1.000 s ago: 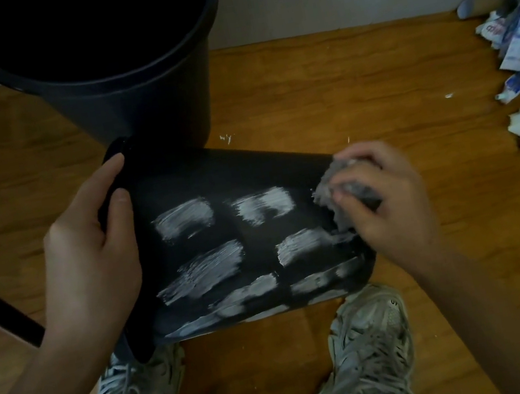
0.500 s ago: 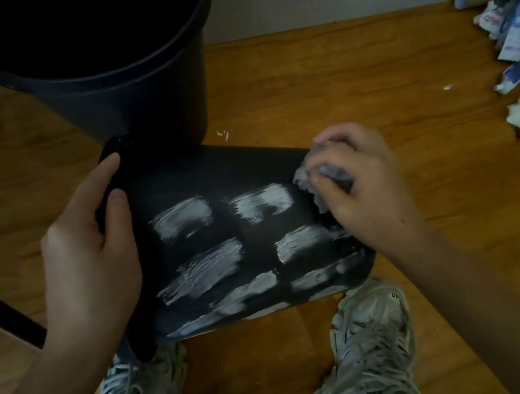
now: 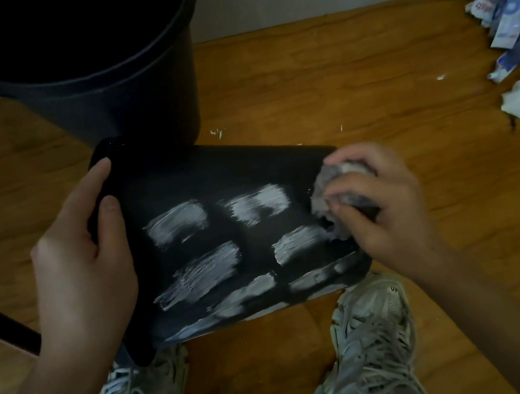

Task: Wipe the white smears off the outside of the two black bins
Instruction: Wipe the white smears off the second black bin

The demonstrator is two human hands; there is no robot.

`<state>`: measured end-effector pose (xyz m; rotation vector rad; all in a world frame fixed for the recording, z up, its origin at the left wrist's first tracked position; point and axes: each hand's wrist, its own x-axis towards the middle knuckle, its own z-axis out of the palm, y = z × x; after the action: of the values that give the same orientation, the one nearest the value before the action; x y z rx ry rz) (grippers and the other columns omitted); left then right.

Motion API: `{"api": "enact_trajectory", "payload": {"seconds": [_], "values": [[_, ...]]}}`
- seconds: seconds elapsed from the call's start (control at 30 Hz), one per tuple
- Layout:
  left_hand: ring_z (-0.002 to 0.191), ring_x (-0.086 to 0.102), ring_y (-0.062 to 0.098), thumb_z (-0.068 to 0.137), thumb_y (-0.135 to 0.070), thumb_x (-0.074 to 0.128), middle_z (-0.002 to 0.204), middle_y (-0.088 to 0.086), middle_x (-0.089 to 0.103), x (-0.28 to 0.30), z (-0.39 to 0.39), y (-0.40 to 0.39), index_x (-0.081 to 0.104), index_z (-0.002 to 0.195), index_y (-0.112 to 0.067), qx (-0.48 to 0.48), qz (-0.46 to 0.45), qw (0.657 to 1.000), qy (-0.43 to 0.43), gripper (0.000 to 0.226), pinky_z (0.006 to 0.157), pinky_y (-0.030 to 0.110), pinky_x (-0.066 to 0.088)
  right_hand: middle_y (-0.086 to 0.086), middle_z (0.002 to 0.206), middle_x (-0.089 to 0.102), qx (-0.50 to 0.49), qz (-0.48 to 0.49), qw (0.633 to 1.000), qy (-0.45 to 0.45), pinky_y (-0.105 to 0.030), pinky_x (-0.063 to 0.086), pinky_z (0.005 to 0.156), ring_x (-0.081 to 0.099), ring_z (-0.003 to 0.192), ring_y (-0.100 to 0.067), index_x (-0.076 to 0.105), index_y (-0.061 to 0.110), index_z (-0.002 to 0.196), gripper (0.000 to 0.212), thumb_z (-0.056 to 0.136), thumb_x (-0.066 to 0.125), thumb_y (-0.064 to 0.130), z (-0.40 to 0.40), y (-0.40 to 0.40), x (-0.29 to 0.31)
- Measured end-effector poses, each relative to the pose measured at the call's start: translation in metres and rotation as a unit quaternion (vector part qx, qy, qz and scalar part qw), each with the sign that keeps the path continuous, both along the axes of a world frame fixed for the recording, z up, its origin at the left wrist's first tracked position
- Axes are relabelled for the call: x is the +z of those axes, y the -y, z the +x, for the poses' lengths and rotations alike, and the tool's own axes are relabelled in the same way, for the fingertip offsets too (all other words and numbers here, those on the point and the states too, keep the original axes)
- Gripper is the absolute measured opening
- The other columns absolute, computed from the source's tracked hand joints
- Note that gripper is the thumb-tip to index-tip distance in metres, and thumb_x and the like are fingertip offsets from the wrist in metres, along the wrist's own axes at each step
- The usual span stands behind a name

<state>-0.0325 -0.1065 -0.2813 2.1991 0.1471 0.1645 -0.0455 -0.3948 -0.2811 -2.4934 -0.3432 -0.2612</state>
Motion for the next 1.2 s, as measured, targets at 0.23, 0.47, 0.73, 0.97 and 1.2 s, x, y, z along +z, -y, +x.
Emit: {"api": "enact_trajectory", "payload": {"seconds": [0.23,0.47,0.73,0.97,1.2], "values": [[0.081,0.048,-0.028,0.103,-0.025,0.037,0.088,-0.053,0.048,-0.003,0.003,0.000,0.046,0.133,-0.036,-0.004,-0.018,1.000,0.008,0.033,0.069,-0.007,0.034,-0.004,0.114,0.055,-0.082,-0.018,0.994,-0.067,-0.019,0.032,0.088,0.047,0.110,-0.018,0.068,0.015,0.090,0.005,0.087,0.064,0.015,0.024,-0.019,0.006],[0.093,0.049,-0.027,0.103,-0.025,0.037,0.100,-0.052,0.049,-0.006,0.005,-0.001,0.046,0.137,-0.031,-0.005,-0.032,0.999,0.010,0.036,0.076,-0.006,0.035,-0.001,0.110,0.056,-0.100,0.011,0.994,-0.044,-0.012,0.032,0.087,0.053,0.106,-0.021,0.069,0.014,0.088,0.011,0.085,0.061,0.020,0.016,-0.006,0.004],[0.082,0.048,-0.028,0.104,-0.023,0.036,0.095,-0.054,0.048,-0.004,-0.001,0.000,0.043,0.136,-0.035,-0.009,-0.023,1.000,0.010,0.035,0.071,-0.007,0.035,-0.011,0.113,0.059,-0.008,0.016,1.000,0.008,-0.014,0.033,0.091,0.051,0.107,-0.022,0.071,0.007,0.085,0.013,0.081,0.061,0.015,-0.005,-0.016,-0.002],[0.093,0.047,-0.029,0.104,-0.021,0.037,0.102,-0.054,0.047,-0.005,-0.001,0.001,0.046,0.138,-0.027,-0.012,-0.025,1.000,0.011,0.036,0.075,-0.007,0.034,-0.007,0.110,0.059,-0.037,-0.031,0.999,-0.006,-0.010,0.029,0.088,0.050,0.104,-0.022,0.071,0.011,0.087,0.011,0.084,0.062,0.015,0.017,-0.024,0.002],[0.087,0.048,-0.028,0.104,-0.024,0.037,0.097,-0.054,0.048,-0.004,0.000,0.000,0.046,0.138,-0.030,-0.005,-0.021,1.000,0.009,0.036,0.073,-0.007,0.035,-0.005,0.109,0.059,-0.098,-0.030,0.994,-0.027,-0.021,0.036,0.091,0.053,0.104,-0.023,0.071,0.012,0.090,0.016,0.085,0.060,0.022,0.022,-0.015,-0.001]]}}
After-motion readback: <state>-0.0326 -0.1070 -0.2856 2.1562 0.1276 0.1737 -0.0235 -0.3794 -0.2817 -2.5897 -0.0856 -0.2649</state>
